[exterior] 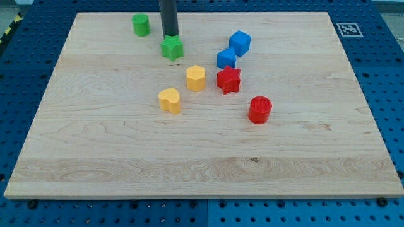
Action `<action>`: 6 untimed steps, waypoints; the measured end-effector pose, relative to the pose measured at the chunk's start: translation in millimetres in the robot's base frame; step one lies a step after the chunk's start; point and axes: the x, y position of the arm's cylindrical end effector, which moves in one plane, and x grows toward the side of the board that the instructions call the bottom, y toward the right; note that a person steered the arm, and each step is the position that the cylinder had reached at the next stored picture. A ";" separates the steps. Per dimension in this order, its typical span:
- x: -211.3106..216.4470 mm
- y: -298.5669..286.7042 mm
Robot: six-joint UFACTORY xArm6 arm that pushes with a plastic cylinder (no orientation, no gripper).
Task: Move the green star top of the yellow hexagon
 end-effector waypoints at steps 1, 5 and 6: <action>0.0 -12.8; 33.7 -1.5; 37.7 7.4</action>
